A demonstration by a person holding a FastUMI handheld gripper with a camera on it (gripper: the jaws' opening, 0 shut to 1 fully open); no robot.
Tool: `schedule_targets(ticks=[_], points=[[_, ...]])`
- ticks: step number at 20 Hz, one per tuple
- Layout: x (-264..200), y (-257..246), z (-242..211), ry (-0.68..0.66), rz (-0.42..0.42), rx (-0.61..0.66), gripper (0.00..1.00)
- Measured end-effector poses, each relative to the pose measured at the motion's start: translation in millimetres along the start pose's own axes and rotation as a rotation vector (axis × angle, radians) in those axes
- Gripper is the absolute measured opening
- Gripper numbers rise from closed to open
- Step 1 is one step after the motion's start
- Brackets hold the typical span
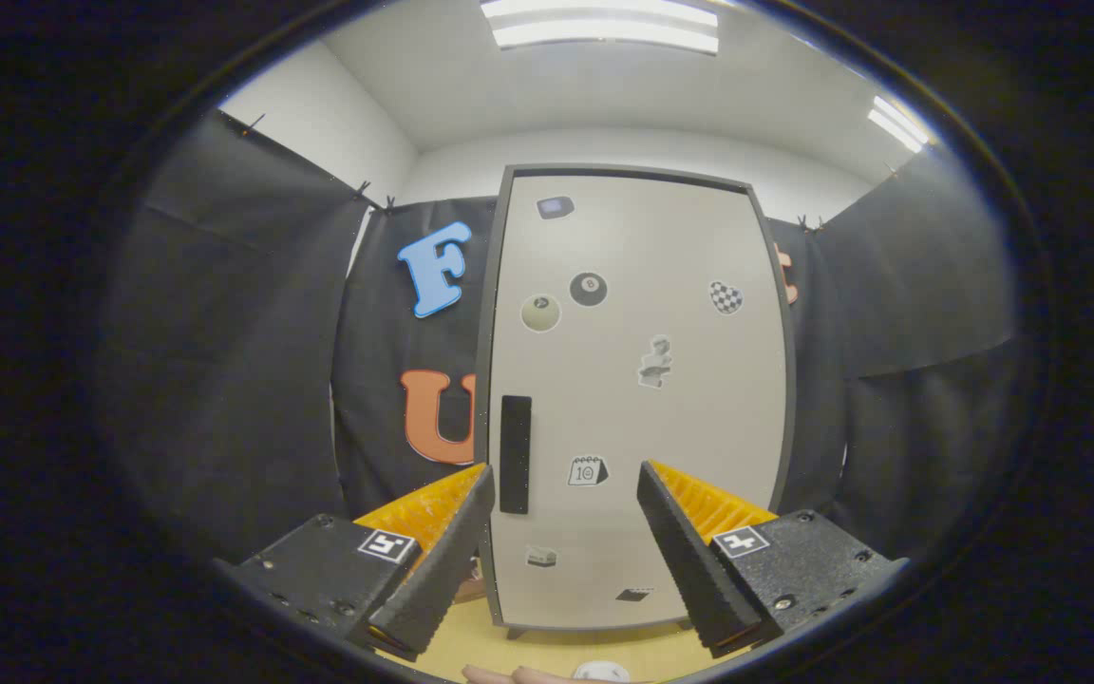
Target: Open the shoe cabinet door, grab the shoes and put them into the shoe cabinet, then close the shoe cabinet door.
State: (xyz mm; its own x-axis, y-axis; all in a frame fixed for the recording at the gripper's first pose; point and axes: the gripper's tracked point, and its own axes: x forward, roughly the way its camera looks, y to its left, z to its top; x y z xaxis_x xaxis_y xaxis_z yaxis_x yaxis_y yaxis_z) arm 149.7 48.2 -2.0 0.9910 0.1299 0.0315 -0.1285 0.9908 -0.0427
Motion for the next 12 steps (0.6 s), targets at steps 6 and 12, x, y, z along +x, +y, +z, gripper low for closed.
schedule_targets(ticks=[6, 12], points=[[77.2, 28.1, -51.7, 0.176, 0.061, 0.041, 0.99], [119.7, 38.5, -63.0, 0.186, 0.064, -0.013, 0.86]])
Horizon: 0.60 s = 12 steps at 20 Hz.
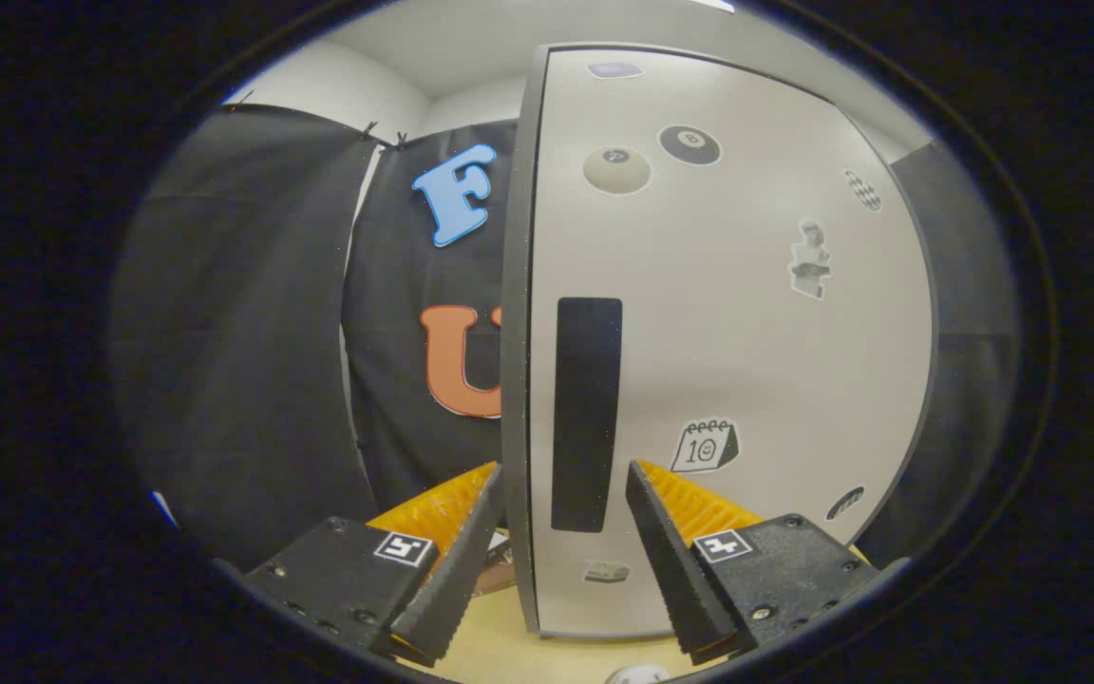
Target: Open the shoe cabinet door, grab the shoes and put them into the shoe cabinet, then close the shoe cabinet door.
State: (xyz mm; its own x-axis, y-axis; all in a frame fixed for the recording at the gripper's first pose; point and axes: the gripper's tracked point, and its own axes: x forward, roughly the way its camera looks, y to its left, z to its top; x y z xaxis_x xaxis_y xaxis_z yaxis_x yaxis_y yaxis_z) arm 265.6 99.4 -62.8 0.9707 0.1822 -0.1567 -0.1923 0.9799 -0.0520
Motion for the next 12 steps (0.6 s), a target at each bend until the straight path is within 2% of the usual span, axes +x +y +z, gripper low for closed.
schedule_targets(ticks=[4, 7, 10, 12], points=[[12.1, -0.6, 8.3, 0.012, -0.004, 0.081, 0.66], [21.5, -4.1, 7.1, 0.042, 0.001, 0.115, 0.46], [20.2, -6.4, 7.9, 0.049, -0.007, 0.110, 0.40], [18.6, -6.4, 6.6, 0.057, -0.001, 0.101, 0.32]])
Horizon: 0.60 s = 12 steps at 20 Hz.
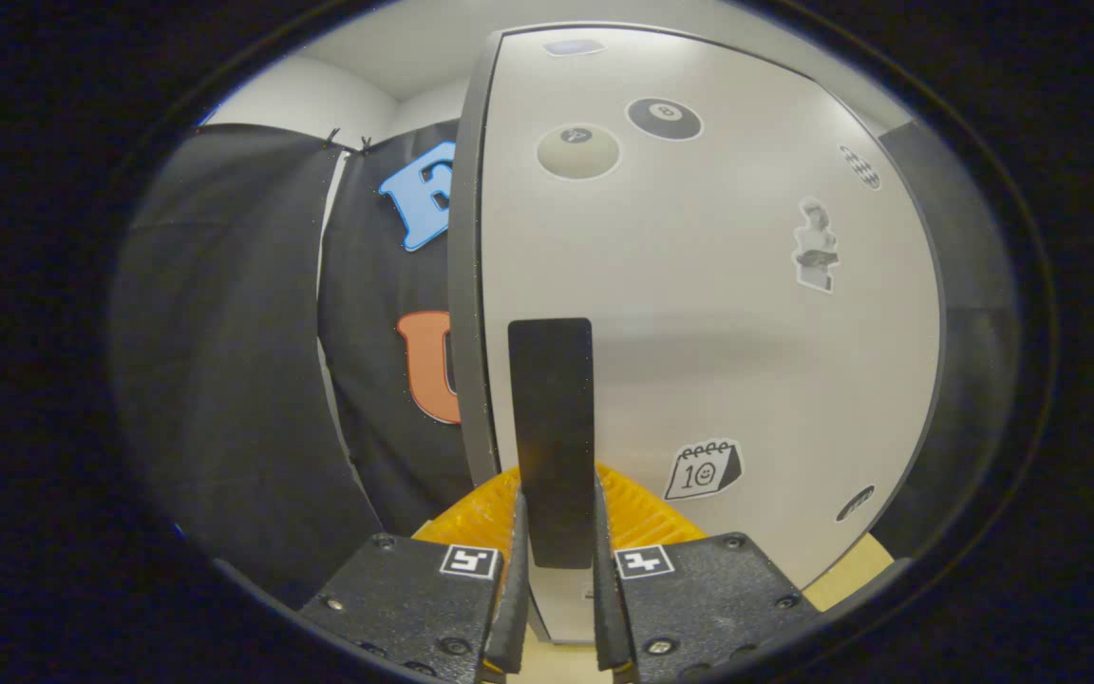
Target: Open the shoe cabinet door, grab the shoes and put them into the shoe cabinet, then close the shoe cabinet door.
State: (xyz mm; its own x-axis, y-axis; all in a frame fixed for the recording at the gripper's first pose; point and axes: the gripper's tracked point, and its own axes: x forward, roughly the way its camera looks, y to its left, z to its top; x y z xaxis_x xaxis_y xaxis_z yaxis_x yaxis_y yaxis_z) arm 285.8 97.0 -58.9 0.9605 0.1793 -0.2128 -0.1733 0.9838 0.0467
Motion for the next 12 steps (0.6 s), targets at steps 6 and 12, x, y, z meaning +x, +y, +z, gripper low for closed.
schedule_targets(ticks=[6, 12], points=[[-17.0, 1.5, 5.0, 0.025, 0.031, -0.005, 0.26], [-52.1, -2.3, 4.5, 0.055, 0.086, 0.013, 0.26]])
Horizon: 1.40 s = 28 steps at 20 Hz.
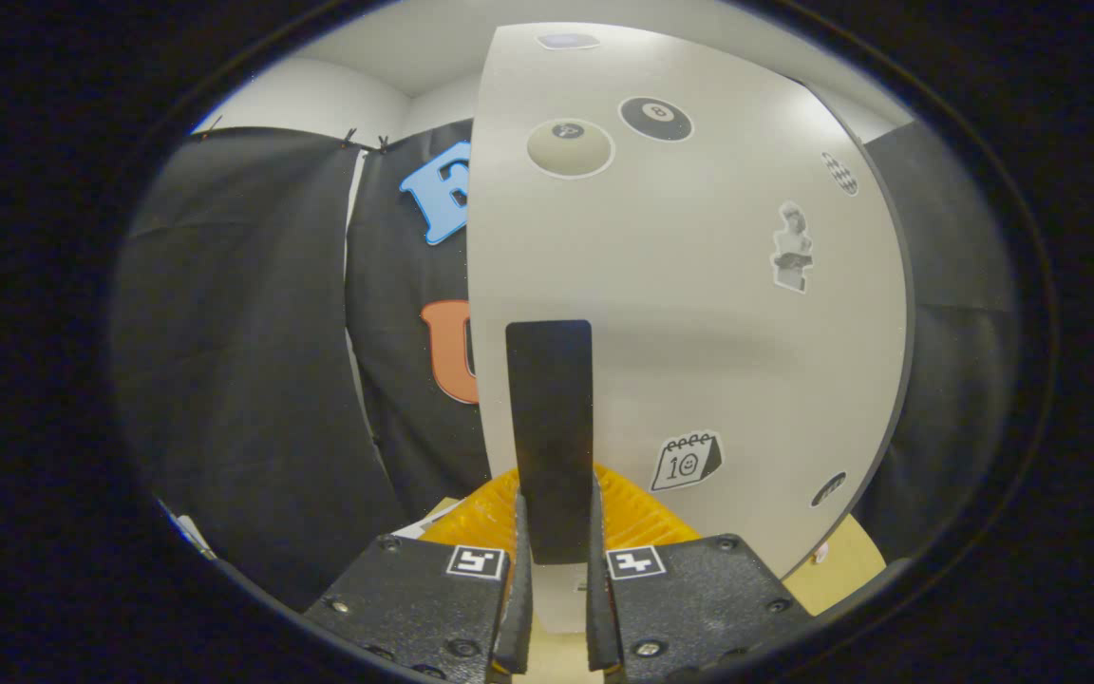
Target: Open the shoe cabinet door, grab the shoes and put them into the shoe cabinet, then close the shoe cabinet door.
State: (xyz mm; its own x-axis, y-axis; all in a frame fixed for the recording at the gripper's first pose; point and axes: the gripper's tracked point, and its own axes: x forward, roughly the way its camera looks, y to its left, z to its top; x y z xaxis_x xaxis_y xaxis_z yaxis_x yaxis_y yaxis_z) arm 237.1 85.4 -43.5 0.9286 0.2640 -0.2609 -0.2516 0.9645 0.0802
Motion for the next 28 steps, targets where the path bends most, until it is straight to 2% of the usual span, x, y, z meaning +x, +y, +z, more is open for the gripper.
schedule_targets(ticks=[13, 18, 22, 28], points=[[-81.5, -23.4, -10.9, -0.022, 0.138, -0.033, 0.25], [-113.8, -42.3, -15.0, -0.033, 0.160, -0.040, 0.25], [-140.2, -62.5, -16.9, -0.042, 0.153, -0.063, 0.24], [-170.8, -95.5, -18.0, -0.057, 0.094, -0.070, 0.24]])
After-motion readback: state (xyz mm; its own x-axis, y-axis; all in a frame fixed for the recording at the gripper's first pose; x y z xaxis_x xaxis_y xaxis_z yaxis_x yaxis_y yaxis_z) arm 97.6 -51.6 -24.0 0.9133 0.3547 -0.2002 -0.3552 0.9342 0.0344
